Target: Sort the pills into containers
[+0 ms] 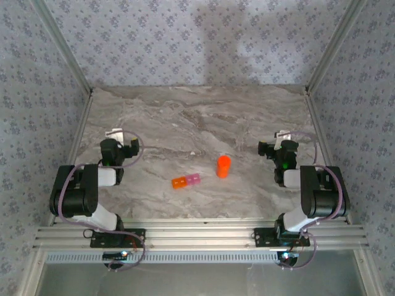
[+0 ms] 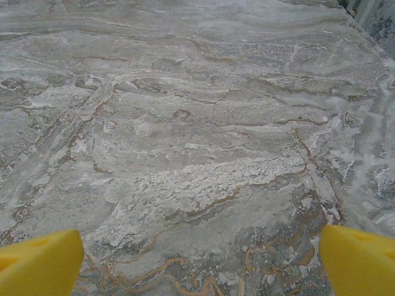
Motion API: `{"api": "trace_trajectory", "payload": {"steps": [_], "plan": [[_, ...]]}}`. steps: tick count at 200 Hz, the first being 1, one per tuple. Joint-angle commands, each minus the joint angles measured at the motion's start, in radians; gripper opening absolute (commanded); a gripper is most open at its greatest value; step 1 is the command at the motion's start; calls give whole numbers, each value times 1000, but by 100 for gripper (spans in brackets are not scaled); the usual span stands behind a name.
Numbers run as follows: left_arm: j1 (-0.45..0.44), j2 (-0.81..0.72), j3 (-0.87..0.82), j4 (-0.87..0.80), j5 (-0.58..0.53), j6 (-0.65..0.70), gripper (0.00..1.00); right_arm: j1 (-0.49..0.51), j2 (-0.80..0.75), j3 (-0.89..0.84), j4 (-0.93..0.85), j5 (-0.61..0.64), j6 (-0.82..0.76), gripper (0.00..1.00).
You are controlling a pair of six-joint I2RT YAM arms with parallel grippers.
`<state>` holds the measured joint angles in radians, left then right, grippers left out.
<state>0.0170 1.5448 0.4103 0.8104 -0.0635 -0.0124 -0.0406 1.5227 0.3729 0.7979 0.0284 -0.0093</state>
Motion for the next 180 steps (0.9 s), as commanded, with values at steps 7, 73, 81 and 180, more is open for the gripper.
{"api": "trace_trajectory", "payload": {"steps": [7,73,81,180], "plan": [[-3,-8,4,4,14,-11,99,2,2,15,23,-9,-14,100],[-3,-9,4,4,16,-12,99,3,2,15,23,-9,-14,100],[-2,-9,4,4,16,-12,99,3,3,15,23,-10,-14,100],[4,-21,20,-32,53,-4,99,2,-2,13,25,-15,-11,100]]}}
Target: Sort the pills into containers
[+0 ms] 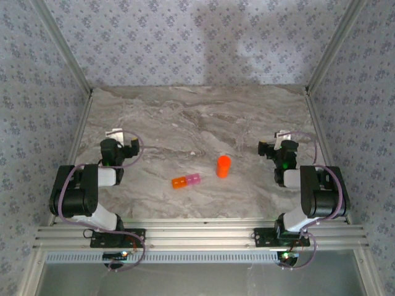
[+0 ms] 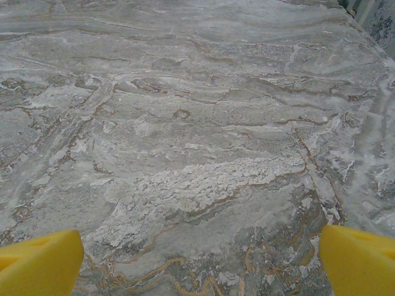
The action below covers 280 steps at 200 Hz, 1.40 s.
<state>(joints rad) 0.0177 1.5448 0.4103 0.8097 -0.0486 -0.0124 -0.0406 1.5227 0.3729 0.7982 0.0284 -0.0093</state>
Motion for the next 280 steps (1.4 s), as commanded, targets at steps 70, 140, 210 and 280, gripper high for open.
{"api": "trace_trajectory", "payload": {"steps": [70,140,210,280], "plan": [[3,-153,214,-551,-44,-121,99,-14,-253,219,-535,103,137,100],[-10,-263,367,-966,-37,-341,99,-66,-228,626,-1018,-274,488,100],[-54,-364,372,-1107,-67,-423,99,501,-100,811,-1271,-205,192,97],[-40,-314,406,-1135,-83,-507,99,833,150,977,-1422,-142,-92,96]]}}
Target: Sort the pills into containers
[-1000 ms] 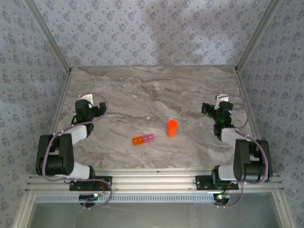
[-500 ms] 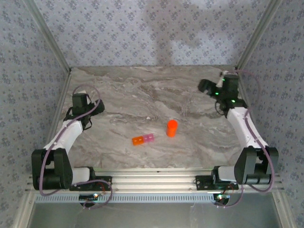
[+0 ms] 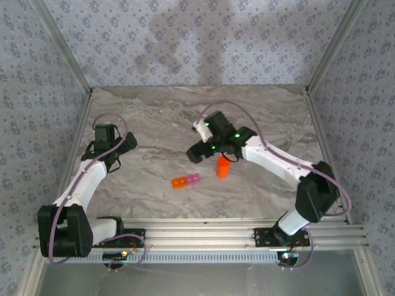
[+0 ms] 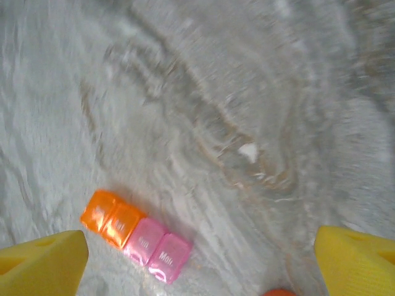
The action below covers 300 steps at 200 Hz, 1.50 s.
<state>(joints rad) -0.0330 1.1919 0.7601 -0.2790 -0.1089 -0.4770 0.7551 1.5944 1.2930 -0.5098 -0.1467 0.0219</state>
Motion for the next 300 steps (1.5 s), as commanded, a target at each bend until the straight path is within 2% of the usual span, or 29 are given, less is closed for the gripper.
{"api": "trace_trajectory", "payload": {"steps": [1,94,186,300], "plan": [[10,41,59,-48,-23,-43,99,39,84,57,-115,33,-126,96],[34,135,147,-78,16,-99,99,166,306,167,-271,31,-246,99],[36,144,160,-79,37,-104,99,194,410,223,-315,33,-327,100],[37,144,157,-89,41,-106,99,192,516,341,-292,72,-304,100]]}}
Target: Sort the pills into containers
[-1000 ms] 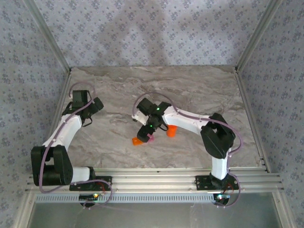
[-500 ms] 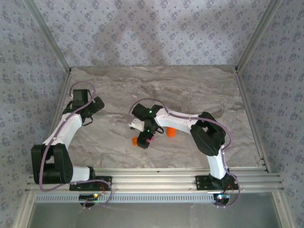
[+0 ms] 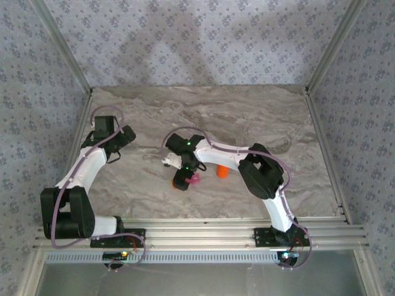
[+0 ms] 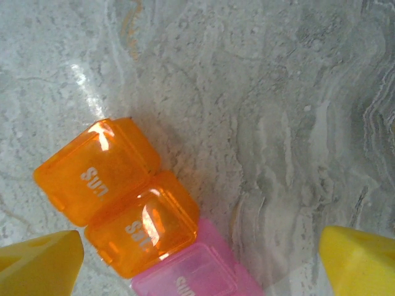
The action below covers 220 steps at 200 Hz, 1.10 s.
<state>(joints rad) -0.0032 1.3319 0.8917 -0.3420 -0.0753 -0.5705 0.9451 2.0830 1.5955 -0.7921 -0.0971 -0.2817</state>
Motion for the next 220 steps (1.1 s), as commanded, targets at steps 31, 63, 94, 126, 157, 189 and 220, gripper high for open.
{"api": "trace_trajectory", "payload": {"steps": [31,63,94,126,157,189,220], "plan": [[8,10,32,-31,11,-5,99,0,8,37,-13,14,2,100],[7,15,33,-25,17,-1,99,-2,-22,31,-19,18,4,100],[7,28,38,-20,29,0,99,-3,-58,5,-19,14,4,100],[7,33,36,-18,35,-6,99,-1,-60,-33,-24,23,4,100],[8,29,32,-19,37,-6,99,0,-61,-88,-6,38,4,100],[7,22,25,-18,38,-9,99,0,-52,-111,25,48,11,100],[7,19,23,-14,41,-14,99,-4,-18,-88,49,114,38,100]]}}
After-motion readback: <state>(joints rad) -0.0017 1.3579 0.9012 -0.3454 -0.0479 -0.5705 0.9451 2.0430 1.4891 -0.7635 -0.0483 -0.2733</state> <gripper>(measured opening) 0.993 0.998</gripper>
